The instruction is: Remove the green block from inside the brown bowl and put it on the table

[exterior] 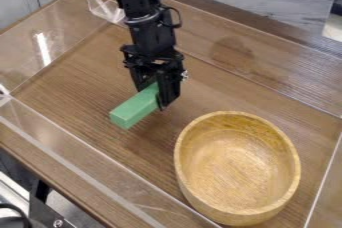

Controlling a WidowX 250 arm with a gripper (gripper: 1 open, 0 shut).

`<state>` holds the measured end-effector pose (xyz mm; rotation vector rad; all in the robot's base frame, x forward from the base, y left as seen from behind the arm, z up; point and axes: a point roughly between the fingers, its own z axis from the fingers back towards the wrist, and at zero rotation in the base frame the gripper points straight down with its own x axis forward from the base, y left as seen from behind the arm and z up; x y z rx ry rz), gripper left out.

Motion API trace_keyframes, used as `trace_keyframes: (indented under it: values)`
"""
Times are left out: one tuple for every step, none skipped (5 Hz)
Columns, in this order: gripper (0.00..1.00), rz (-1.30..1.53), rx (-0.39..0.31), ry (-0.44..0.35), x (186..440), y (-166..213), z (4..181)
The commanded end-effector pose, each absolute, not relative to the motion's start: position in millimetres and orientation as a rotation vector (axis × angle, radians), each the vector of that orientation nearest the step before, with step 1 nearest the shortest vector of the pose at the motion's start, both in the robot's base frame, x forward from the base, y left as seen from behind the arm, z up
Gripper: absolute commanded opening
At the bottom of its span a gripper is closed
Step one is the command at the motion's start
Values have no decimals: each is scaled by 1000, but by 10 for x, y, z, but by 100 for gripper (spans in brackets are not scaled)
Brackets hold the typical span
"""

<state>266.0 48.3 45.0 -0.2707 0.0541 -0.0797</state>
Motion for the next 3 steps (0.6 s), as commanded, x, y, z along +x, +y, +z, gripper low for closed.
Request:
trace_keyframes:
  values:
    - [0,-89,-250,12,2772,532,567]
    - [0,-90,-251,18,2787,537,562]
    - [0,-91,-251,24,2802,542,559]
